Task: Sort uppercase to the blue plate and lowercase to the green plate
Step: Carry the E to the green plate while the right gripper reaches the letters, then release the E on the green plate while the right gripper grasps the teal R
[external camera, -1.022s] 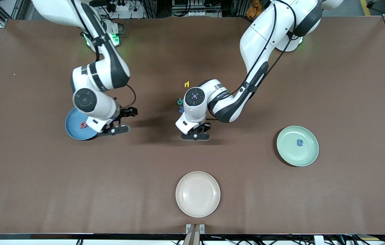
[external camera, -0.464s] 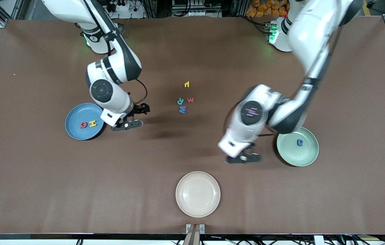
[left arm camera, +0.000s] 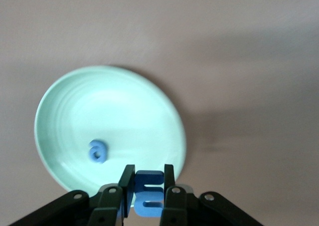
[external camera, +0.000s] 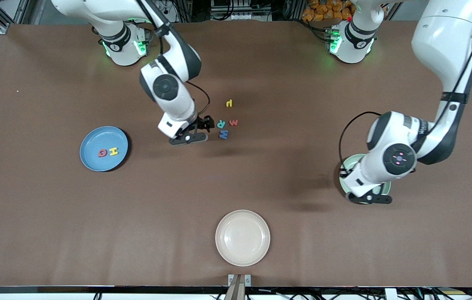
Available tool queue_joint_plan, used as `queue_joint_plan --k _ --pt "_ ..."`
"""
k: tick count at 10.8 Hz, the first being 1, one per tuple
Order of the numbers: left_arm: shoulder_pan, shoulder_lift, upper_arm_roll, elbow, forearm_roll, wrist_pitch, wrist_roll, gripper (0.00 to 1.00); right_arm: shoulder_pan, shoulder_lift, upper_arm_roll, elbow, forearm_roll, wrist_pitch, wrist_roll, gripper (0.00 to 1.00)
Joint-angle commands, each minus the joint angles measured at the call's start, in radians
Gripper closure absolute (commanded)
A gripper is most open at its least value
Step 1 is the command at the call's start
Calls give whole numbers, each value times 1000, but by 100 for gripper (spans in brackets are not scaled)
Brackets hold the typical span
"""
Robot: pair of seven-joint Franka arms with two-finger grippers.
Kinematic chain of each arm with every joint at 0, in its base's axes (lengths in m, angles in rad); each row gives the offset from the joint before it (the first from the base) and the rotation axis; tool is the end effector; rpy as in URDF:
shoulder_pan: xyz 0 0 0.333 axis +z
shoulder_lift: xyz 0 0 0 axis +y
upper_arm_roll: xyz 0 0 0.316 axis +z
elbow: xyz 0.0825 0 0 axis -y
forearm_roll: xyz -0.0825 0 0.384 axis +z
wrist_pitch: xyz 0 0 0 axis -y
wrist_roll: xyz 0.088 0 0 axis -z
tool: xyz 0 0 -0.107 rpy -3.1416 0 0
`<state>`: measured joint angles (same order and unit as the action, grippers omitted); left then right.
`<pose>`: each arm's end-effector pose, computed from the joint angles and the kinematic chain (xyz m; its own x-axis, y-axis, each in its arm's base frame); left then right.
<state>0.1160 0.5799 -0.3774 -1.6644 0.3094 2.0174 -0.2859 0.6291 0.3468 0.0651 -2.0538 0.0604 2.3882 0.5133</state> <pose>0.6469 -0.1277 0.2745 0.9835 -0.0884 -0.1579 -0.1042 -0.9900 -0.0952 0.4550 0.3784 0.2669 0.9901 0.1334 -0.0427 0.1313 -0.9902 -0.0481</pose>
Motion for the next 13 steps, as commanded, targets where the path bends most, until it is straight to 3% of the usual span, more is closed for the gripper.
queue_joint_plan --k 1,3,4,5,6,7,10,13 --pt "28 -16 -5 -74 10 23 7 100 20 17 76 -12 -51 31 124 5" --pt "34 11 21 -63 13 33 7 100 44 38 84 -93 -79 177 139 5" --pt "34 14 25 -60 13 46 16 94 44 40 84 -145 -102 257 139 5" --pt "34 23 34 -58 23 72 55 74 46 53 84 -155 -103 288 139 5" --pt "34 26 47 -58 34 101 92 24 47 70 84 -154 -105 302 142 6" --pt "34 20 54 -57 34 107 115 0 49 87 84 -151 -105 334 154 6" --pt "19 -15 42 -28 30 98 117 0 69 113 84 -134 -108 356 204 11" --pt "-7 -57 -3 -23 14 83 102 0 73 135 81 -114 -125 350 209 22"
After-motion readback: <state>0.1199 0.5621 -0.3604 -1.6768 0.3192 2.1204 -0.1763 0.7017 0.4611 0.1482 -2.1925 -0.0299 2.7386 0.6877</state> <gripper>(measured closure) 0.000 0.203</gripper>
